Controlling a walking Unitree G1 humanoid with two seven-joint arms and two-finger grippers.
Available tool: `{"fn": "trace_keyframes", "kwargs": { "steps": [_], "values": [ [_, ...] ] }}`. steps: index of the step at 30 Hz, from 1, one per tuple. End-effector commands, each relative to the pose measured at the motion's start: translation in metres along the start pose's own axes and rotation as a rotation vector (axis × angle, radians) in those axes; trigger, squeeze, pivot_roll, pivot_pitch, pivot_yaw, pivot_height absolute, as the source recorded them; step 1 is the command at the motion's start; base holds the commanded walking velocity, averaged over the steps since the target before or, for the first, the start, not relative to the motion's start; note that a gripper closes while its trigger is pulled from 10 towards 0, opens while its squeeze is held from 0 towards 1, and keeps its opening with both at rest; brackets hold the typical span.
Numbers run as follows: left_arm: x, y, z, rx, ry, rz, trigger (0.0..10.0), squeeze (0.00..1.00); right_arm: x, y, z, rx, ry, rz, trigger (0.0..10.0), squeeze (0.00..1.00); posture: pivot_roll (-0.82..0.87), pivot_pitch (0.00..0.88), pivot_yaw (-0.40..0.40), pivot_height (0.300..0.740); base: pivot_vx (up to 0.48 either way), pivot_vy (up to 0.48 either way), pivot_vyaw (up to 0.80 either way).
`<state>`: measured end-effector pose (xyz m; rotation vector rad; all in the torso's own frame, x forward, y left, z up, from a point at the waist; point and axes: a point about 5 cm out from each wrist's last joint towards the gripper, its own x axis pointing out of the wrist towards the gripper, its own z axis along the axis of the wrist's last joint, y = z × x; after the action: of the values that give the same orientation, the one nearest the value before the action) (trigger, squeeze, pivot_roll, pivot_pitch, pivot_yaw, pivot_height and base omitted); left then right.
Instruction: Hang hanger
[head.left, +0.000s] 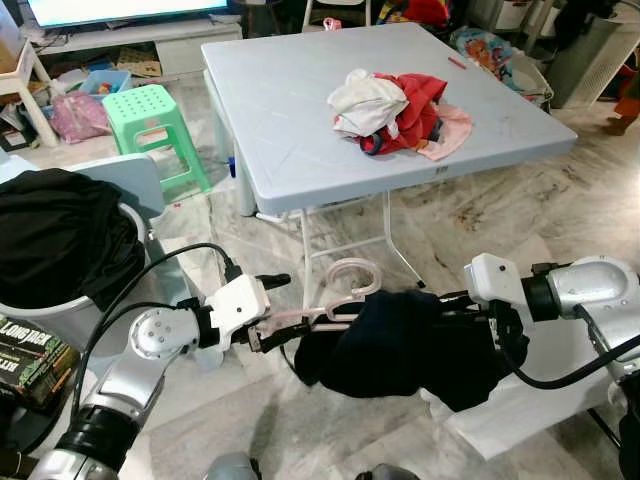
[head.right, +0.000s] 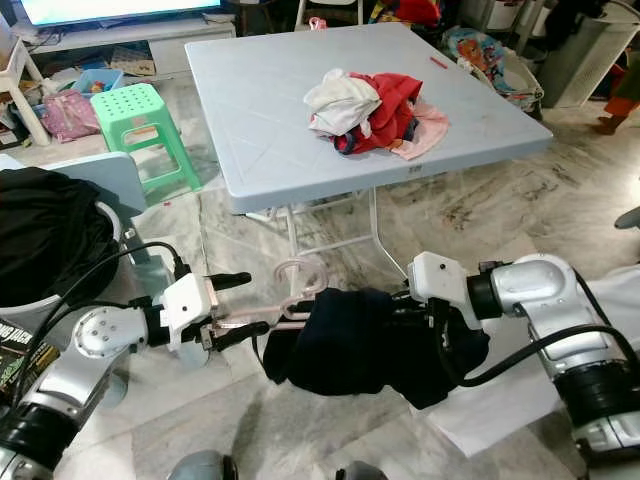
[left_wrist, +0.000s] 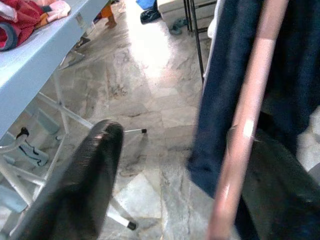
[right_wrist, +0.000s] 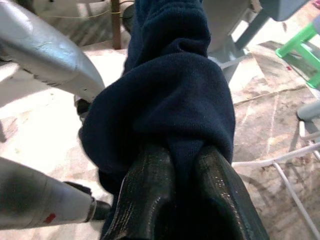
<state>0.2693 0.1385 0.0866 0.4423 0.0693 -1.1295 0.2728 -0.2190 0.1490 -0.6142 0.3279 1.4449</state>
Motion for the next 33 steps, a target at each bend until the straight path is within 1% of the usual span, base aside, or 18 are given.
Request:
{"fn": "trace_keyframes", "kwargs": {
  "steps": [1,10,14,24,33],
  "values": [
    [0.002,0.001,0.002,0.018,-0.002,-0.019,0.0,0.0,-0.007,-0.002,0.008,-0.035,-0.019,0.003,10.0,0.0,-0.05,0.0,-0.051,0.74,0.0,0.0,0.0],
    [0.011,-0.001,0.001,0.03,-0.003,-0.106,0.0,0.0,-0.005,-0.006,0.012,-0.06,-0.021,0.013,10.0,0.0,-0.05,0.0,-0.052,0.74,0.0,0.0,0.0],
    [0.012,-0.003,0.0,0.019,-0.004,-0.122,0.0,0.0,-0.005,-0.005,0.012,-0.061,-0.023,0.014,10.0,0.0,-0.05,0.0,-0.05,0.74,0.0,0.0,0.0],
    [0.017,-0.006,0.001,0.04,-0.002,-0.187,0.0,0.0,-0.002,-0.01,0.014,-0.077,-0.031,0.009,10.0,0.0,-0.05,0.0,-0.046,0.74,0.0,0.0,0.0],
    [0.019,-0.008,0.0,0.034,-0.006,-0.196,0.0,0.0,0.003,-0.013,0.015,-0.092,-0.037,0.003,10.0,0.0,-0.05,0.0,-0.047,0.74,0.0,0.0,0.0]
  ]
}}
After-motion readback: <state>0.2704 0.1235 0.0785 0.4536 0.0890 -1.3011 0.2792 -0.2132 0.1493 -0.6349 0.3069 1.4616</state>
